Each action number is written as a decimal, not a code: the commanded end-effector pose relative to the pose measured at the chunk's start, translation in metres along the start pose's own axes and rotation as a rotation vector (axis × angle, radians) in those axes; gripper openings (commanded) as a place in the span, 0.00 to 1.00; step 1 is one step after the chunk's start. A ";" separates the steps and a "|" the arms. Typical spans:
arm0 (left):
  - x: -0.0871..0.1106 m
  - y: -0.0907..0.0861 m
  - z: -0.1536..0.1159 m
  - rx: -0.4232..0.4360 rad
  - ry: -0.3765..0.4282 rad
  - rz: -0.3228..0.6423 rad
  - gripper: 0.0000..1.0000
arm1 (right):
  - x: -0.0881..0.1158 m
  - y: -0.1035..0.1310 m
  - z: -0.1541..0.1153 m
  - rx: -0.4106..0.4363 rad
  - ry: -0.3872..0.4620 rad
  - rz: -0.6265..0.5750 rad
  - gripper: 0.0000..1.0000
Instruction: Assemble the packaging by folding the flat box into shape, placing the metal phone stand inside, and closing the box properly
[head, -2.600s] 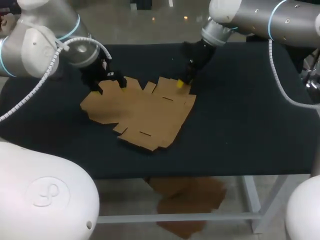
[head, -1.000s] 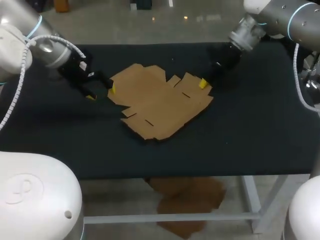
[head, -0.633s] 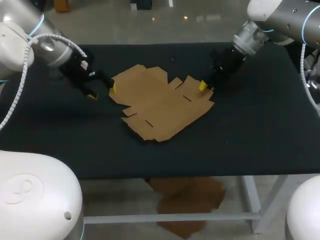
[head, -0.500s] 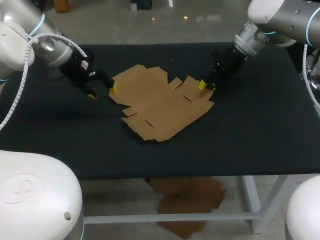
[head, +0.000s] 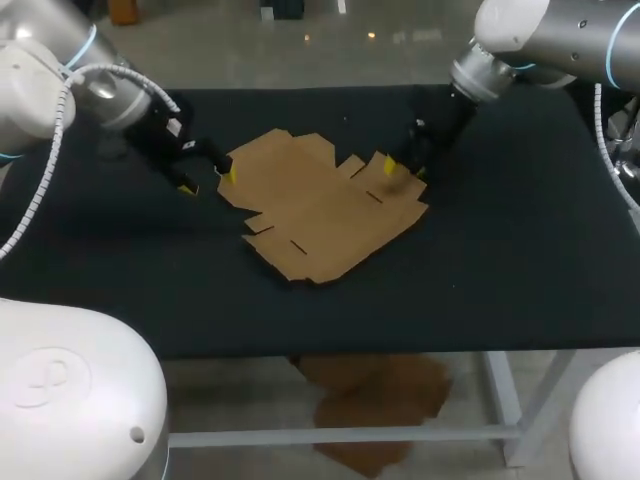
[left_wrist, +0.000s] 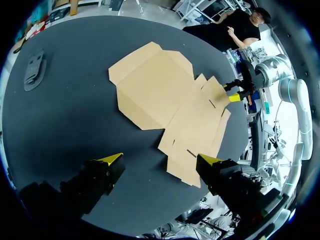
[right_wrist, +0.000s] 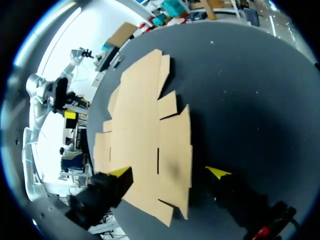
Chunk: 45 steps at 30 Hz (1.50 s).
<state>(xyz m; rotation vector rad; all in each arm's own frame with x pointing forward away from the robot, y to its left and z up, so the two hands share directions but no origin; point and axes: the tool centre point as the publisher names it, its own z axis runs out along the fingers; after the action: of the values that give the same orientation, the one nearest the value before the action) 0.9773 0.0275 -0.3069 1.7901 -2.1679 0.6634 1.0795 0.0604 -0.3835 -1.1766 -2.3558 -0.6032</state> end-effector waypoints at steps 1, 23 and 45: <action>0.003 0.002 -0.001 0.005 -0.014 -0.009 1.00 | -0.015 0.025 -0.001 0.247 0.077 -0.006 1.00; 0.003 0.002 0.002 0.020 -0.019 -0.053 1.00 | -0.016 0.039 0.021 0.507 0.064 -0.090 0.47; -0.003 0.009 0.005 0.020 0.002 -0.044 1.00 | -0.008 0.020 0.020 0.424 0.076 -0.017 0.00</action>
<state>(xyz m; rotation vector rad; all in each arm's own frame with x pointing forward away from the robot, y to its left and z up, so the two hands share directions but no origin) 0.9710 0.0279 -0.3134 1.8422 -2.1220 0.6753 1.0892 0.0811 -0.4041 -1.0031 -2.3307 -0.3111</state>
